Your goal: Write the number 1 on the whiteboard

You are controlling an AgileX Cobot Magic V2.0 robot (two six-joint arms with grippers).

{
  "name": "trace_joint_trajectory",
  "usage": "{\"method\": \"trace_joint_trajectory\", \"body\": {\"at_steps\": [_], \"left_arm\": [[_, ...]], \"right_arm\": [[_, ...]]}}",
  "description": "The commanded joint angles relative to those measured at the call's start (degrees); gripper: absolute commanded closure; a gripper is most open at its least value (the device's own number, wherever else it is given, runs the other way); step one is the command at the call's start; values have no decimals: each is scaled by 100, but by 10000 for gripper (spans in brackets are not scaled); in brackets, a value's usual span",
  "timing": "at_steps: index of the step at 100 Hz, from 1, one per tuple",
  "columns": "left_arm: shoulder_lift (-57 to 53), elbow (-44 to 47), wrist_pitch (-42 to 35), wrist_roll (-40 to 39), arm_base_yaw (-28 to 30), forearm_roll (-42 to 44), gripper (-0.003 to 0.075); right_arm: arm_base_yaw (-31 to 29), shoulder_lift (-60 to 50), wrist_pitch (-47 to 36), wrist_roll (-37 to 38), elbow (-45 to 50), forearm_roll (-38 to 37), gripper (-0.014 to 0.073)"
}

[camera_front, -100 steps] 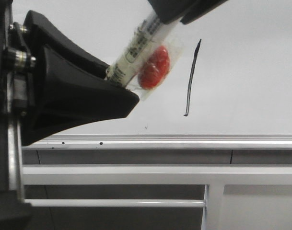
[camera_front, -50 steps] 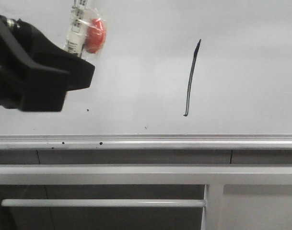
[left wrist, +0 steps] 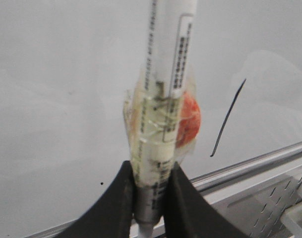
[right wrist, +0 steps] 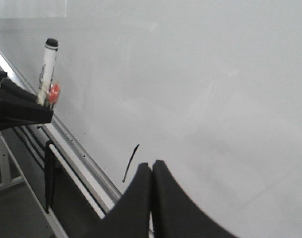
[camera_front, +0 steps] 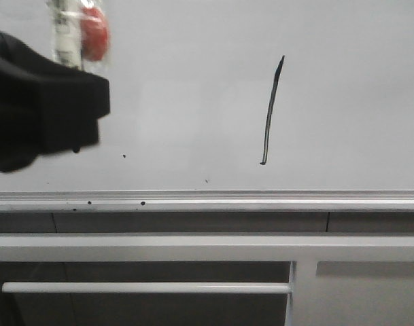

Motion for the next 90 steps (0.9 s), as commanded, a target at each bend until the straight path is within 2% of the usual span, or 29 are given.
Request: {"method": "trace_joint_trajectory", "body": {"at_steps": [1,15,28,46,59,90], "left_arm": [[452,-108,-899,-480,-241,186,741],[1338,-108,-2106,-1747,-477,186,741],[1786,-246,-2106,-1799,-487,-126,741],[1732,-397,-2106,-1779,-422,-126,741],[1723,-397,-2106,-1763,-242,-488,741],[1723,-397,-2106,-1753,332,242,741]], "right_arm": [[-6,-286,-367,3,6,-337,652],[-26,-689,-344,3,140,-337,652],[-31,-775,-198,107,227,-337,652],[-31,-775,-227,191,459,-337,652],[-31,-775,-252,191,673,-337,654],[-31,-775,-340,191,1049,-337,657]]}}
